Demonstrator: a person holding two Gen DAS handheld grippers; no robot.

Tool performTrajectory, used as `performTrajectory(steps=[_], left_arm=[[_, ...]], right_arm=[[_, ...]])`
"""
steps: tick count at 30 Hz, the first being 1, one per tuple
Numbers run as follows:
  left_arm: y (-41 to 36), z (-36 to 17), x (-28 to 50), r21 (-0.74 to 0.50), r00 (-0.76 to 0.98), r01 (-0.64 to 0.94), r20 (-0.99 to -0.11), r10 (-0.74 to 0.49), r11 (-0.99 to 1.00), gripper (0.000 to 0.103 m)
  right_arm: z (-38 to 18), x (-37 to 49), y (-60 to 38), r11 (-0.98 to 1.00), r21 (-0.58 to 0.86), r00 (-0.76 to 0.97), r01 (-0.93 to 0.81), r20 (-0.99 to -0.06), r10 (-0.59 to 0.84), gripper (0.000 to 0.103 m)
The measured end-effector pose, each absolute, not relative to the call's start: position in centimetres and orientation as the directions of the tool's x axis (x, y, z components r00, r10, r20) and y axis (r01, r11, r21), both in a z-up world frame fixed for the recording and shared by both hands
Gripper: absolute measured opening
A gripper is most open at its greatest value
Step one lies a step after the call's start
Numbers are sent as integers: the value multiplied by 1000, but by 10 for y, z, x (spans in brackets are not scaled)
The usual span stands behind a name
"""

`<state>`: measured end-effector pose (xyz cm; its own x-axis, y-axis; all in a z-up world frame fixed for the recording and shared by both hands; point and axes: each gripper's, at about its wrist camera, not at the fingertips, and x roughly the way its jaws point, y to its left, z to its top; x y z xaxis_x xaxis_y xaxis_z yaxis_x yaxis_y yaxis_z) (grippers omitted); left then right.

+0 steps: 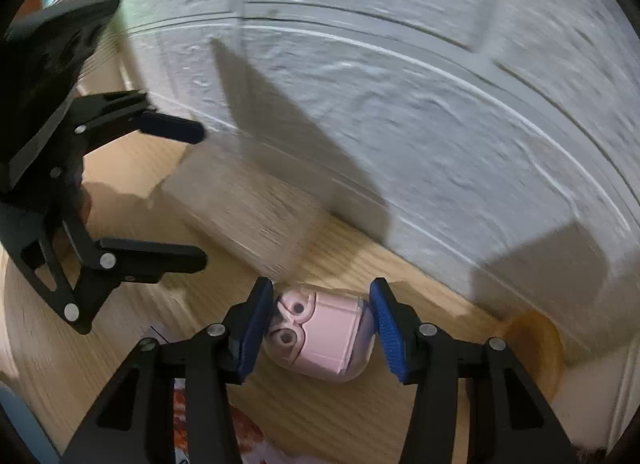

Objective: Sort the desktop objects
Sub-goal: 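Grasp the pink earbud case with the right tool, then grasp the clear toothpick box with the left tool while the right tool holds the earbud case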

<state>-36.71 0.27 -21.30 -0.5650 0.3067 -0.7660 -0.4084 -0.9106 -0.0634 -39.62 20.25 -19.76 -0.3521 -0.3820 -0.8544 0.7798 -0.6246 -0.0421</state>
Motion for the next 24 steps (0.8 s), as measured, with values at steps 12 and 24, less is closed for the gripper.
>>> performTrajectory(steps=[12,24], left_arm=[[30,-214,-377,-46,-568,-396,-773,283,-917,103],[45,-195,-347,-40,-567,-543,-720,401,-839,103]], right_arm=[[-192,-381,235,-705,11,-370,709,-845,-386,52],[-187,-378,250,-723,20,-383,691,-838,-389,52]])
